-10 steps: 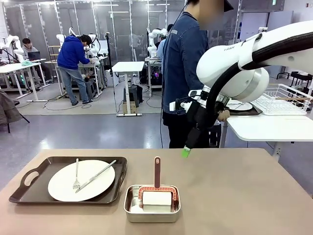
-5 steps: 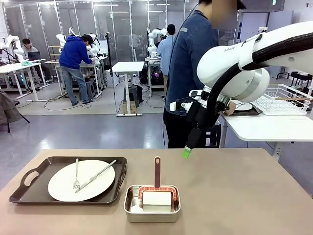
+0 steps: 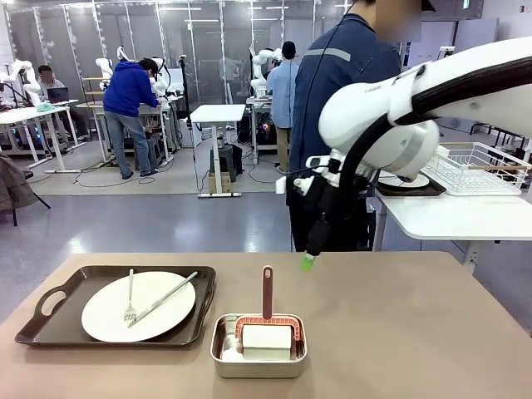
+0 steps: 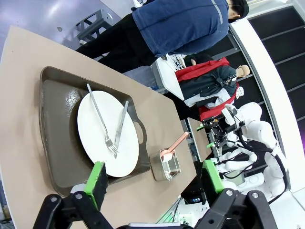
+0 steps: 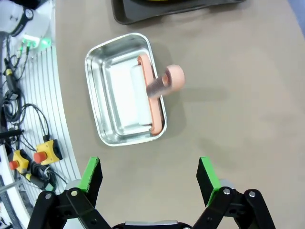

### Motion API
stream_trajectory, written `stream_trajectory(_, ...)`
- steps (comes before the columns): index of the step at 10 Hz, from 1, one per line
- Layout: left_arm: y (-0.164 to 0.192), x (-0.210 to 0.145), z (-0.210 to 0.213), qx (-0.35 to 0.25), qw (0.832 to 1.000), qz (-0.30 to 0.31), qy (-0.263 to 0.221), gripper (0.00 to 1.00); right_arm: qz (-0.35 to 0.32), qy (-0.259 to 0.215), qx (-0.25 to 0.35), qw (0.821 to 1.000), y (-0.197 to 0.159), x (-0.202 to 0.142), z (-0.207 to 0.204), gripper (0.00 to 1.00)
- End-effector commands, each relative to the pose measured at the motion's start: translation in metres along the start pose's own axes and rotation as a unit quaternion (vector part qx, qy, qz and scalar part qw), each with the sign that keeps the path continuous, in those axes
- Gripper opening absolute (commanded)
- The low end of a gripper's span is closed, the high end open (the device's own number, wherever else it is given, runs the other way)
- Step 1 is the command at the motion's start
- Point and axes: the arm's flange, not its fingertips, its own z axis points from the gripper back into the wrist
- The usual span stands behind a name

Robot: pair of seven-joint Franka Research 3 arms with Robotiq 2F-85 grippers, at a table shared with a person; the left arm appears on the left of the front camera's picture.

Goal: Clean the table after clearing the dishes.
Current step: When the left (or right) Handle tray is removed, use the left hand (or right hand) to clean the left (or right) side of the table with the Lint Roller.

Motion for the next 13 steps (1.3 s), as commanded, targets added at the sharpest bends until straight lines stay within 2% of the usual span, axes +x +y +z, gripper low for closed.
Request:
stream_trajectory(1, -0.001, -0.003, 0.004, -0.003, 1.0, -0.002, 0.002, 1.0, 0.057, 0.036, 0.005, 0.998, -0.009, 0.032, -0.019, 1.0)
stream_trajectory(5, -0.001, -0.003, 0.004, -0.003, 1.0, -0.002, 0.002, 1.0, 0.106, 0.092, 0.01, 0.99, -0.011, 0.064, -0.045, 1.0)
stream_trajectory(9, -0.001, -0.003, 0.004, -0.003, 1.0, -0.002, 0.002, 1.0, 0.12, 0.11, 0.024, 0.986, -0.019, 0.081, -0.07, 1.0)
stream_trajectory(13, -0.001, -0.003, 0.004, -0.003, 1.0, -0.002, 0.002, 1.0, 0.107, 0.142, 0.037, 0.983, -0.024, 0.092, -0.093, 1.0)
